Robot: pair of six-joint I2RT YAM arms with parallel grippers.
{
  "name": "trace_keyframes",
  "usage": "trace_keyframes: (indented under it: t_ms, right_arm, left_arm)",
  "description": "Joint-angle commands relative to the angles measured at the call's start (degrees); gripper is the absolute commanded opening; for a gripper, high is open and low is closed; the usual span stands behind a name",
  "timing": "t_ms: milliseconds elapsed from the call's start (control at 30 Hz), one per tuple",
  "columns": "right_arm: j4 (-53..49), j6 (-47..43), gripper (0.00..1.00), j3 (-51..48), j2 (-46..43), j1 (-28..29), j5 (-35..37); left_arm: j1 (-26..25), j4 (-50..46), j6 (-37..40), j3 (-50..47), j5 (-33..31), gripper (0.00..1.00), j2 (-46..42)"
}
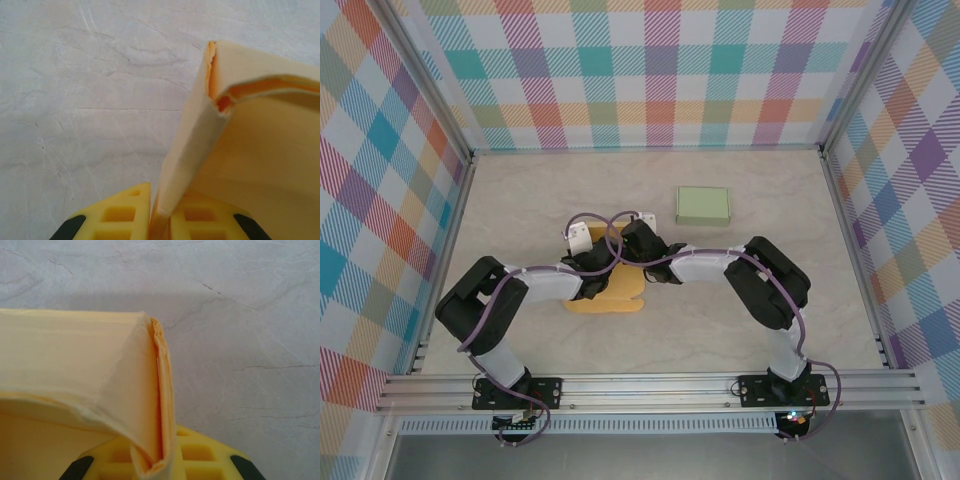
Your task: Fold the paper box
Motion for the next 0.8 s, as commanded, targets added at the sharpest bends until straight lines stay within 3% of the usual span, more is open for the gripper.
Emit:
trace_keyframes:
  t_ms: [0, 200, 400, 500, 767]
  right_arm:
    - [-6.4, 3.2, 0.0, -1.3, 2.2, 0.3, -1.3]
    - [-6.0, 3.9, 0.0, -1.3, 2.8, 0.4, -3.0]
    - [-6.8, 4.2, 0.0, -0.1, 3.6, 0.6, -3.0]
    - [-7.9, 4.4, 0.0, 0.7, 3.9, 0.6, -2.4]
    - [-11.0, 4.2, 0.0, 1.6, 3.6, 0.5, -0.8]
  left_arm:
    - [2.2, -5.0, -4.2, 0.7, -5.8, 0.14, -1.2]
    - [3.7, -8.6, -15.0, 1.2, -5.0, 0.21, 0.2]
    - [3.6, -10.3, -14.6, 2.4, -4.3, 0.22, -0.2]
    - [3.5, -9.0, -12.4, 1.5, -0.8, 0.24, -1.6]
    - [2.0, -8.9, -6.8, -0.5, 11.3, 0.64, -9.7]
